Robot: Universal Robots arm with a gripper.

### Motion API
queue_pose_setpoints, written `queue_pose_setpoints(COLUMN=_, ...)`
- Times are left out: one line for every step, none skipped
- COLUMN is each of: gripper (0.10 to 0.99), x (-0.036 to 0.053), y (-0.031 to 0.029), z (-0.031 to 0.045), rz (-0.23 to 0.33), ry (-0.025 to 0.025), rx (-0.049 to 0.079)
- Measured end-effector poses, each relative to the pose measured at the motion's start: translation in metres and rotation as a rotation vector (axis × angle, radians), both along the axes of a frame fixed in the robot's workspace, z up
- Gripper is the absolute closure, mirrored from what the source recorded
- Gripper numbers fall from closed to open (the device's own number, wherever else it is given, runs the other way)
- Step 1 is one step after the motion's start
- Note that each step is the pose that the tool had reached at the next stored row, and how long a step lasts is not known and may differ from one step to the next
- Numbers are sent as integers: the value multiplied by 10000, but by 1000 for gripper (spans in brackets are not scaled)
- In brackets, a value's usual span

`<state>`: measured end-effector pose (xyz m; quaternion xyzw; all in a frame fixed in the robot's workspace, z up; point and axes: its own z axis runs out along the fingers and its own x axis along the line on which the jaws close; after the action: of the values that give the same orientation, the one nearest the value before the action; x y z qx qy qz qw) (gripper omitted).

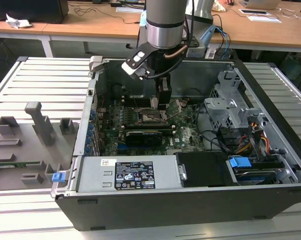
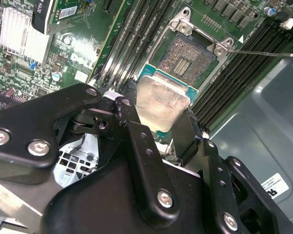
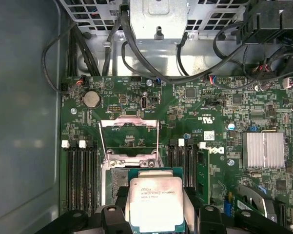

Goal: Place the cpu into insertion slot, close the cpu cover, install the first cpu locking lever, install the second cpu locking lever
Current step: 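Place the cpu into insertion slot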

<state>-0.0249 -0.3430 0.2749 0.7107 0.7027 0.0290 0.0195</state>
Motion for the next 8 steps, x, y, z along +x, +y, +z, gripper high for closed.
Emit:
queue_pose_setpoints(gripper=557, x=0, y=0, z=-2, rz=0, ry=0, rx=0)
queue_pose_setpoints(gripper=557, x=0, y=0, z=-8, rz=0, ry=-1, rx=1)
queue_pose_setpoints(gripper=557, x=0, y=1, z=-12, rz=0, ry=0, rx=-1)
queue_pose_setpoints(gripper=557, x=0, y=1, z=-16, rz=0, ry=0, rx=0)
queue_pose_setpoints(gripper=557, x=0, y=1, z=-20, rz=0, ry=-1, rx=0)
queue_pose_setpoints(gripper=557, x=0, y=2, z=-25, rz=0, ry=-1, rx=1)
queue_pose_setpoints(gripper=557, x=0, y=2, z=-30, rz=0, ry=0, rx=0)
queue_pose_setpoints(gripper=557, x=0, y=2, z=-34, rz=0, ry=0, rx=0)
